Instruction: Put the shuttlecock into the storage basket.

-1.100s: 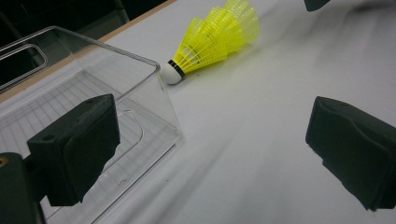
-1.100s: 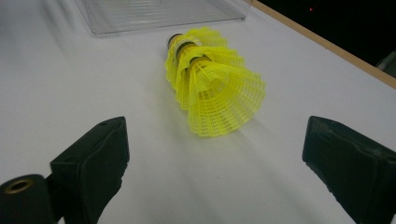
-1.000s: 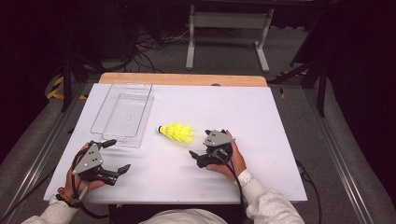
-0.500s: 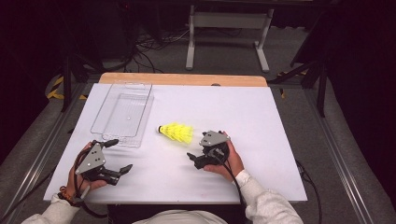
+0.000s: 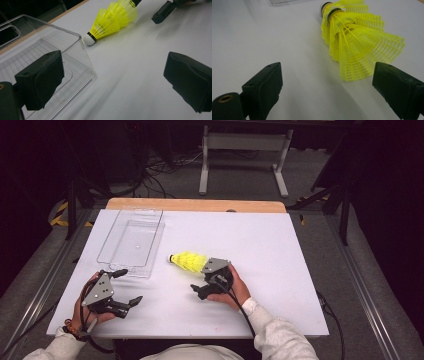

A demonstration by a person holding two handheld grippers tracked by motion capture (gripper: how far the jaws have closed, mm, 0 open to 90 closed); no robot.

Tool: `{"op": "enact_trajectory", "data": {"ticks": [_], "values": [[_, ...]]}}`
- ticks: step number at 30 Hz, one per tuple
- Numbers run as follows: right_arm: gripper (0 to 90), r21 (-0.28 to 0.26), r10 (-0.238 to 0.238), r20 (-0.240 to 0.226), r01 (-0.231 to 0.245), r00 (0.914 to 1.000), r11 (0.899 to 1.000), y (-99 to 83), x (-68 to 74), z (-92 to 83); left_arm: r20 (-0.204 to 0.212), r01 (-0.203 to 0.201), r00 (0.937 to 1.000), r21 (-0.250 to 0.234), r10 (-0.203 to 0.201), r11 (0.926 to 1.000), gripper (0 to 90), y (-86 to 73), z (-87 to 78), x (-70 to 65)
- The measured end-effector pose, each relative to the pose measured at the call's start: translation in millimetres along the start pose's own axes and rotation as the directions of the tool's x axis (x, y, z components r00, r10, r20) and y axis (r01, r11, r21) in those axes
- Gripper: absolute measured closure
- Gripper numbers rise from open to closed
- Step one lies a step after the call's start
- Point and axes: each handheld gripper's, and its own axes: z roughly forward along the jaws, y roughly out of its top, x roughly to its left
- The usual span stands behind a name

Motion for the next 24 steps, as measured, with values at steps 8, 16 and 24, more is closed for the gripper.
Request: {"op": "enact_trajectory", "data": {"ticks": [8, 16, 24], "values": [[13.7, 0.016, 0.026, -0.032, -0.025, 0.9992, 1.0, 9.2, 5.4, 15.7, 0.0, 0.002, 1.0, -0.003, -0.002, 1.0, 4.1, -0.1, 0.1, 0.2], [16.7, 0.015, 0.047, -0.049, -0.047, 0.9977, 0.999, 17.8, 9.0, 28.5, -0.001, -0.001, 1.0, 0.004, 0.001, 1.0, 4.1, 0.1, 0.0, 0.3], [21.4, -0.006, 0.094, -0.018, -0.094, 0.9954, 0.996, 25.8, 10.6, 36.9, -0.001, 0.005, 1.0, 0.002, -0.005, 1.0, 4.6, -0.1, 0.0, 0.2]]}}
